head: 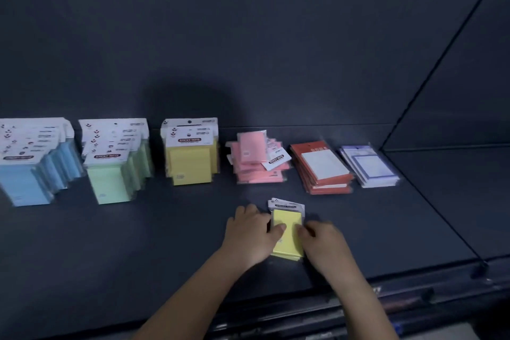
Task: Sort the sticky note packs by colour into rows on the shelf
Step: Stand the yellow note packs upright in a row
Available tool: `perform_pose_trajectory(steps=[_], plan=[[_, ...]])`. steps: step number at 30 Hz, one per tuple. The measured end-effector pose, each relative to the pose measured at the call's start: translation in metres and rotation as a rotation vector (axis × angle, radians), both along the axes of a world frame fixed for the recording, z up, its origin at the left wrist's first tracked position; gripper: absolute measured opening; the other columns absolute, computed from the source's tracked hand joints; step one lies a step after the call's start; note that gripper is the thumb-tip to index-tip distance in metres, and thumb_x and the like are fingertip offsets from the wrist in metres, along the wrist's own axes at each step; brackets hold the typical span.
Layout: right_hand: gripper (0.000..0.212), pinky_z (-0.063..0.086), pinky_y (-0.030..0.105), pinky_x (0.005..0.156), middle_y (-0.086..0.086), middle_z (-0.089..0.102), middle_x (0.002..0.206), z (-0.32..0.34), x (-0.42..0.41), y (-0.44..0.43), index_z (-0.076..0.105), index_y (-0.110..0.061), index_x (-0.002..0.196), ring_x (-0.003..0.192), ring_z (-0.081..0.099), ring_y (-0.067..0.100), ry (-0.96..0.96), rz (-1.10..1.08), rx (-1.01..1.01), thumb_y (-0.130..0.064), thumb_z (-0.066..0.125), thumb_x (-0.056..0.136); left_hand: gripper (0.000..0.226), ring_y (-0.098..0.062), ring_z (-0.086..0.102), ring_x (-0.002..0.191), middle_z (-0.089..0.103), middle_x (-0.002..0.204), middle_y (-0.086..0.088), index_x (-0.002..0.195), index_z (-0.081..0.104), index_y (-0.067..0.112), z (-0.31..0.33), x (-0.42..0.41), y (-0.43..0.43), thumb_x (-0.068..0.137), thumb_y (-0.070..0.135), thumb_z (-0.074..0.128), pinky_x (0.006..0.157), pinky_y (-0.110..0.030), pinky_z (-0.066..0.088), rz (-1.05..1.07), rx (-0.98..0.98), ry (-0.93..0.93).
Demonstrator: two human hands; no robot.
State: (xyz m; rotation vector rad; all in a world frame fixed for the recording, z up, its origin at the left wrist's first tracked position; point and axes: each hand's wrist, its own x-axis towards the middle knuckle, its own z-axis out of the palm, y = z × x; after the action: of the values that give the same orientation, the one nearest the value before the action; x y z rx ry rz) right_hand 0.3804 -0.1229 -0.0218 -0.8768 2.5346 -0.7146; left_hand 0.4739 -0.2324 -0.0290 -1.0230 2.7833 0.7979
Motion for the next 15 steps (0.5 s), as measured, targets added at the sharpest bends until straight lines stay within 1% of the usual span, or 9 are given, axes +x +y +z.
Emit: perform_pose_trajectory(steps=[2, 4, 6, 7, 8, 9, 10, 12, 15], plan=[[0.025, 0.033, 0.033, 0.074, 0.020, 0.061, 0.088, -0.007, 0.002, -0.003, 0.062, -0.002, 0.078, 0.087, 0.048, 0.027, -0.036, -0.011, -0.052, -0.016, 0.047, 0.093, 0.036, -0.025, 0.034, 0.115, 0.045, 0.114, -0.005, 0.111, 0.060, 0.017, -0.001, -0.003, 0.005, 0.093, 0.044, 0.042, 0.095, -0.034, 0.033, 0.033, 0.091, 0.039], [0.020, 0.034, 0.033, 0.081, 0.021, 0.059, 0.096, -0.010, 0.005, -0.006, 0.062, 0.001, 0.091, 0.097, 0.048, 0.030, -0.054, -0.025, -0.106, -0.011, 0.045, 0.092, 0.029, -0.025, 0.036, 0.113, 0.045, 0.111, -0.004, 0.110, 0.060, 0.016, -0.002, -0.004, 0.007, 0.092, 0.035, 0.048, 0.095, -0.034, 0.035, 0.073, 0.159, 0.110], [0.015, 0.038, 0.032, 0.083, 0.014, 0.058, 0.098, -0.008, 0.009, -0.007, 0.059, -0.006, 0.093, 0.100, 0.048, 0.027, -0.107, -0.052, -0.198, -0.008, 0.044, 0.091, 0.022, -0.022, 0.044, 0.109, 0.048, 0.108, -0.003, 0.109, 0.061, 0.016, -0.002, 0.000, 0.008, 0.089, 0.023, 0.053, 0.091, -0.027, 0.040, 0.144, 0.279, 0.274], [0.014, 0.039, 0.031, 0.081, 0.010, 0.059, 0.098, -0.006, 0.012, -0.007, 0.057, -0.011, 0.095, 0.098, 0.051, 0.024, -0.169, -0.065, -0.268, -0.007, 0.044, 0.091, 0.021, -0.018, 0.049, 0.104, 0.050, 0.107, -0.003, 0.108, 0.061, 0.018, -0.002, 0.003, 0.009, 0.088, 0.015, 0.054, 0.084, -0.021, 0.043, 0.179, 0.361, 0.375], [0.016, 0.042, 0.029, 0.078, 0.006, 0.060, 0.098, -0.002, 0.016, -0.008, 0.055, -0.016, 0.097, 0.094, 0.054, 0.020, -0.235, -0.078, -0.336, -0.005, 0.045, 0.090, 0.024, -0.015, 0.054, 0.097, 0.053, 0.106, -0.002, 0.105, 0.061, 0.023, -0.001, 0.007, 0.009, 0.087, 0.008, 0.054, 0.076, -0.016, 0.045, 0.207, 0.430, 0.475], [0.020, 0.044, 0.028, 0.075, 0.003, 0.062, 0.097, 0.002, 0.019, -0.010, 0.053, -0.019, 0.101, 0.090, 0.057, 0.017, -0.283, -0.080, -0.401, -0.004, 0.046, 0.090, 0.030, -0.013, 0.056, 0.091, 0.056, 0.104, -0.001, 0.102, 0.060, 0.029, -0.001, 0.013, 0.008, 0.087, 0.003, 0.054, 0.071, -0.015, 0.046, 0.227, 0.462, 0.560], [0.021, 0.046, 0.024, 0.073, 0.000, 0.063, 0.095, 0.004, 0.023, -0.012, 0.052, -0.020, 0.103, 0.087, 0.059, 0.013, -0.294, -0.062, -0.450, -0.004, 0.048, 0.090, 0.035, -0.012, 0.058, 0.087, 0.059, 0.103, 0.000, 0.100, 0.058, 0.033, 0.000, 0.019, 0.005, 0.086, 0.001, 0.054, 0.071, -0.017, 0.046, 0.243, 0.461, 0.626], [0.023, 0.044, 0.014, 0.069, -0.003, 0.062, 0.093, 0.005, 0.030, -0.022, 0.050, -0.021, 0.104, 0.085, 0.058, 0.008, -0.260, -0.002, -0.498, -0.003, 0.051, 0.090, 0.038, -0.006, 0.060, 0.088, 0.063, 0.102, 0.005, 0.102, 0.057, 0.032, -0.001, 0.031, -0.005, 0.085, -0.002, 0.055, 0.076, -0.018, 0.048, 0.270, 0.426, 0.713], [0.032, 0.040, 0.007, 0.071, -0.004, 0.061, 0.098, 0.002, 0.047, -0.047, 0.046, -0.025, 0.102, 0.092, 0.058, 0.013, -0.239, 0.089, -0.560, 0.002, 0.052, 0.087, 0.039, 0.007, 0.060, 0.081, 0.065, 0.099, 0.009, 0.103, 0.059, 0.028, -0.003, 0.054, -0.027, 0.083, -0.005, 0.059, 0.075, -0.011, 0.046, 0.323, 0.304, 0.795]])
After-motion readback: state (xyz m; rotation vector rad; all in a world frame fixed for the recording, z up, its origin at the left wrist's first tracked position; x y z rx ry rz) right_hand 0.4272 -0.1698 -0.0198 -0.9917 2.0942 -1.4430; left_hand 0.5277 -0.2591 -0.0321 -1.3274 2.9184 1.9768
